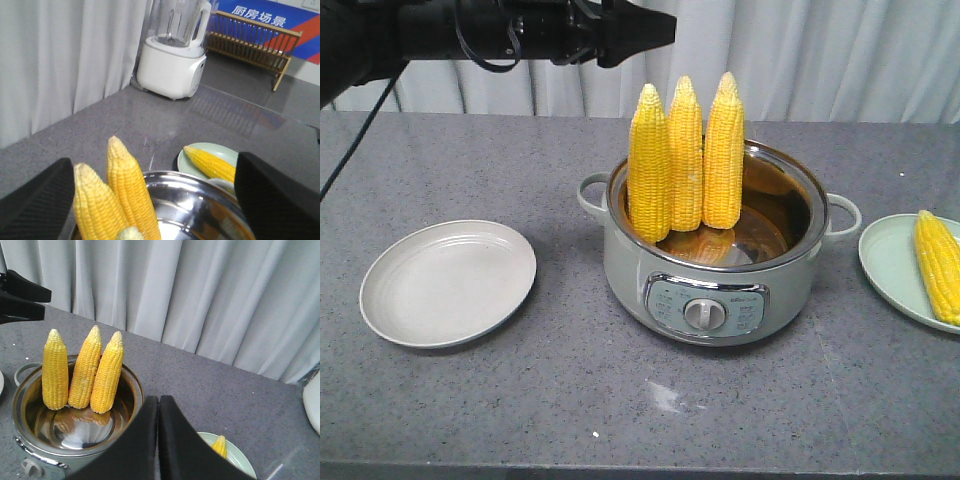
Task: Distribute corn equally
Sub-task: 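Move the left gripper over the pot toward the remaining corn cobs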
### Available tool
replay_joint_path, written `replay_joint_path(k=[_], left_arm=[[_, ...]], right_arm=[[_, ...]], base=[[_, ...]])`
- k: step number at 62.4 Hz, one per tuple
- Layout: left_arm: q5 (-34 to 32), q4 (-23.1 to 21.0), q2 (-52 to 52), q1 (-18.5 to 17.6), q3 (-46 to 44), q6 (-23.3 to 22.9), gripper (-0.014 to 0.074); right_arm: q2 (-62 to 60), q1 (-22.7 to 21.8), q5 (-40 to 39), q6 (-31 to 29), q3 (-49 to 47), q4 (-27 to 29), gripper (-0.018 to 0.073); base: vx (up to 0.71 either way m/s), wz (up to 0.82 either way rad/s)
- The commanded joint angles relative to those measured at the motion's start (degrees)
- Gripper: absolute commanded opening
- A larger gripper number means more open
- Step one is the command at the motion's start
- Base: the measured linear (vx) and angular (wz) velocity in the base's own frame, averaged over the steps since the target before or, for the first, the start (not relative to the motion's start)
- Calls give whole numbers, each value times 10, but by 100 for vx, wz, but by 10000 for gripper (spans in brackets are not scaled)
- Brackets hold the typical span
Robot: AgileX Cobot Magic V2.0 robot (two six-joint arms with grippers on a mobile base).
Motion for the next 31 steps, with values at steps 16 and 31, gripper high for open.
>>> replay_joint_path(k=[16,31], left_arm=[[9,-15,21,-4,-20,1,604],[49,-11,39,-4,-20,1,584]], right_arm=[[3,-2,-32,-1,-11,11,-8],[3,-2,-32,-1,-11,14,-8]], base=[[0,0],[0,0]])
